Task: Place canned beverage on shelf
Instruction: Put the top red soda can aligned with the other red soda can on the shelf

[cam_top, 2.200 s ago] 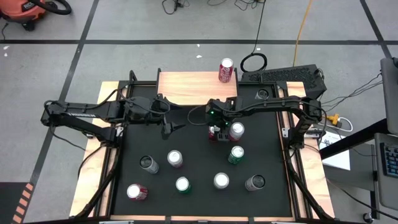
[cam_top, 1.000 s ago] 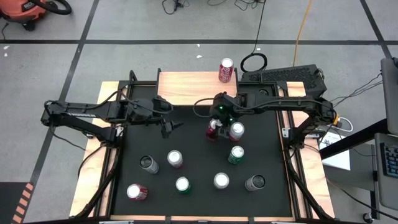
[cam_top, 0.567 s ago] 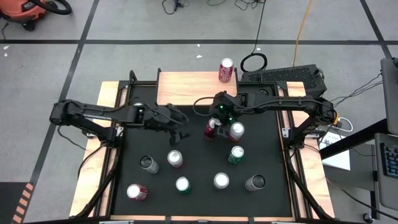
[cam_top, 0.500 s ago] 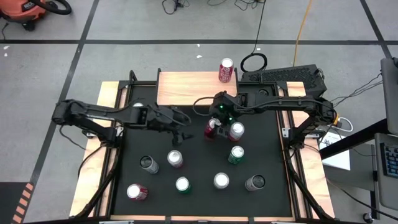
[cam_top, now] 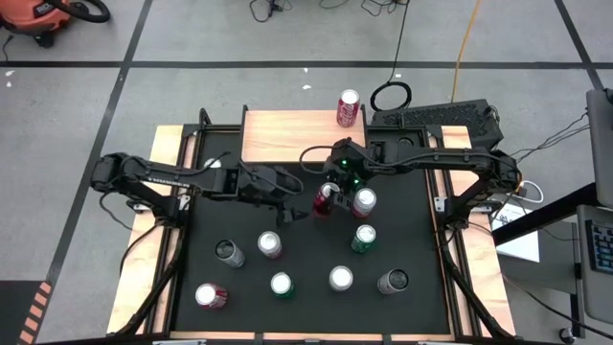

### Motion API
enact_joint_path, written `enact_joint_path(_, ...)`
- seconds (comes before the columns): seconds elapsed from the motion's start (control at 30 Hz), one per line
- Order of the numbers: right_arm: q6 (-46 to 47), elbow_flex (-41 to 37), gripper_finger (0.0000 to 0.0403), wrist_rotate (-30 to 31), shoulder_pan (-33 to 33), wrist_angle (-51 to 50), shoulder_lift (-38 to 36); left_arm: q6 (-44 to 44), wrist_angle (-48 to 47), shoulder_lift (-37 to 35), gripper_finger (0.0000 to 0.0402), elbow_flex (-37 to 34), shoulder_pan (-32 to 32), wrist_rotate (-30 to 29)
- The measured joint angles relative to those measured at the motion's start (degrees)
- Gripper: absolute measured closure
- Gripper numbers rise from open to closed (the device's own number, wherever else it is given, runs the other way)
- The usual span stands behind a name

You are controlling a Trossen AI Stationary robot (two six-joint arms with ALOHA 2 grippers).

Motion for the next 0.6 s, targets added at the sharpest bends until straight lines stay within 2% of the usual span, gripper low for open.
enact_joint_path(0.33,0.44,0.00,0.0146,-0.09,-0.03,1.72,0.00,-0.24,0.23,0.63,0.0013,0.02,0.33,0.88)
enact_joint_path(0.6,1.44,0.01,0.0146,-0.05,-0.06,-0.03,0.01,0.52,0.71,1.90,0.0013,0.04,0.37,-1.81)
